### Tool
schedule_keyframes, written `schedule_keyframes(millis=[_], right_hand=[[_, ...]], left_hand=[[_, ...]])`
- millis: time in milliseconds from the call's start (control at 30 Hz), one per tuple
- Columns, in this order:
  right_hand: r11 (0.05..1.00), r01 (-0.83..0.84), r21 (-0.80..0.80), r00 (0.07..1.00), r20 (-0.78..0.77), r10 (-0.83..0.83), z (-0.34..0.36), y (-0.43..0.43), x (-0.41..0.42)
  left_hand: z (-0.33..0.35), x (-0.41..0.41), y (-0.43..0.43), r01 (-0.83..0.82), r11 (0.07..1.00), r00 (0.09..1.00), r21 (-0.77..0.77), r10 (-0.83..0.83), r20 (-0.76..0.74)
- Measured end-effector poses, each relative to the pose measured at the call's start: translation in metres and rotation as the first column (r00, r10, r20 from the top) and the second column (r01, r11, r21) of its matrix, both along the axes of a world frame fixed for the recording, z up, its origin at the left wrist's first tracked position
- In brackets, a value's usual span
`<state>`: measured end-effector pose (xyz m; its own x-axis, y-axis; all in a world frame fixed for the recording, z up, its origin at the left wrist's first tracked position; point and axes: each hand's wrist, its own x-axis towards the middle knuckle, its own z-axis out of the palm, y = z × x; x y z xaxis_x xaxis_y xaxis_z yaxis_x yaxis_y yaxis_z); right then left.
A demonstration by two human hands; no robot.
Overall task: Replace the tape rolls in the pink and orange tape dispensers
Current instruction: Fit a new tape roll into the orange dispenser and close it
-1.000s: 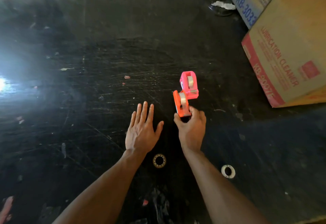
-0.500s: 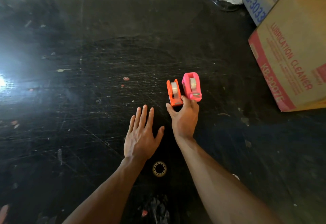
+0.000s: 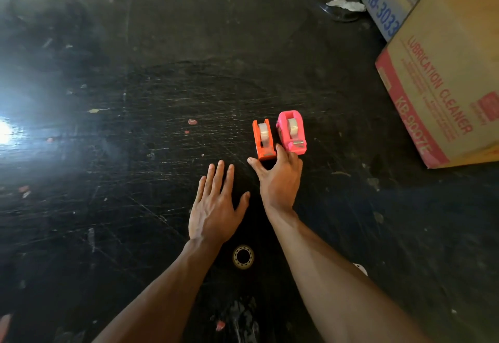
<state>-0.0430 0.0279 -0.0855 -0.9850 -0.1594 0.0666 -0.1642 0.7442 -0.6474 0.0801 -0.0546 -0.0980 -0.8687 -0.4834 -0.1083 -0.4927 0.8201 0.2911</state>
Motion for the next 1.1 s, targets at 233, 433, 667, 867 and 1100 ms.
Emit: schedule_keyframes(millis=[233, 433, 667, 867, 1100], right_hand=[[0.999, -0.017, -0.048, 0.987, 0.162, 0.025, 0.023, 0.062, 0.047], [0.996, -0.052, -0.067, 0.967, 0.246, 0.067, 0.042, 0.138, 0.105], [0.997, -0.074, -0.026, 0.95, 0.301, 0.078, 0.041, 0.231, 0.15], [1.0, -0.021, -0.018, 0.955, 0.297, 0.026, 0.041, 0.276, 0.142], [0.997, -0.078, 0.014, 0.939, 0.337, 0.069, 0.032, 0.288, 0.111]], left_hand=[[0.029, 0.015, 0.022, -0.195, 0.933, 0.973, 0.303, 0.224, -0.063], [0.071, 0.063, 0.099, -0.327, 0.823, 0.911, 0.464, 0.406, -0.078], [0.079, 0.115, 0.179, -0.403, 0.732, 0.866, 0.549, 0.499, -0.029], [0.067, 0.123, 0.202, -0.472, 0.722, 0.841, 0.506, 0.541, 0.013], [0.056, 0.113, 0.182, -0.549, 0.704, 0.791, 0.451, 0.612, 0.008]])
